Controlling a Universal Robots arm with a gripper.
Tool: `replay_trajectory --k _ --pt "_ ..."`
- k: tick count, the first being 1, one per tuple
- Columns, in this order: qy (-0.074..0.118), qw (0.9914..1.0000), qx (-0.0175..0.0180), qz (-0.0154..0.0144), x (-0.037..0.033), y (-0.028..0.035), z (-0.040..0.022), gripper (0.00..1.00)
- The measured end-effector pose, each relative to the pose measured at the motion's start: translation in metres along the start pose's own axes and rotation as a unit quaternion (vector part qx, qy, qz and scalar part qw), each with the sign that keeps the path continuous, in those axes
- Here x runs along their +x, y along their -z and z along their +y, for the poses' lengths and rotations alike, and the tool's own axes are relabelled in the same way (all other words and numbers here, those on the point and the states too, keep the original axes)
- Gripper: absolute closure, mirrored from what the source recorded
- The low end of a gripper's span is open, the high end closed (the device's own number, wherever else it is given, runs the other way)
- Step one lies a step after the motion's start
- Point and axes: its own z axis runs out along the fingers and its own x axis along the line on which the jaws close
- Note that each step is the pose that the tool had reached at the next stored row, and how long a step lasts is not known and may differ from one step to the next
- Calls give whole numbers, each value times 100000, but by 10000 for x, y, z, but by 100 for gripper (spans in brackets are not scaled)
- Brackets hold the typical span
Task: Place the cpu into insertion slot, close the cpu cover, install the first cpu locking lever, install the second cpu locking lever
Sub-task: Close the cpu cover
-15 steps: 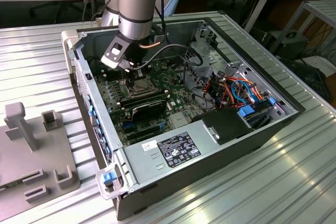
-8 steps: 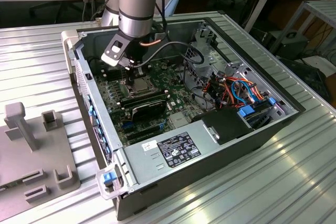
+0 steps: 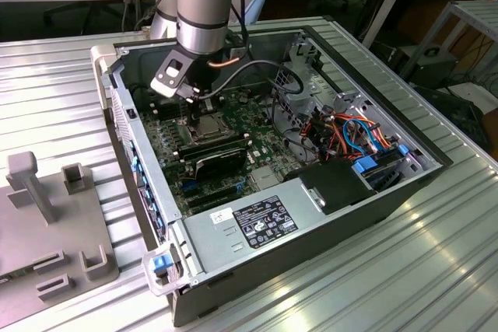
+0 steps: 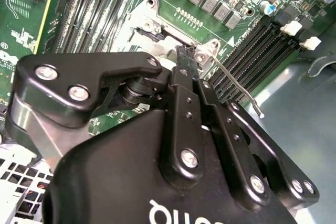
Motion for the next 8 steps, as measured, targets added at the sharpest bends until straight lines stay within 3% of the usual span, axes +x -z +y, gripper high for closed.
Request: replay_trajectory --k 6,8 --pt "3 100000 -1 -6 10 125 0 89" --pt "-9 100000 -12 8 11 125 -4 89"
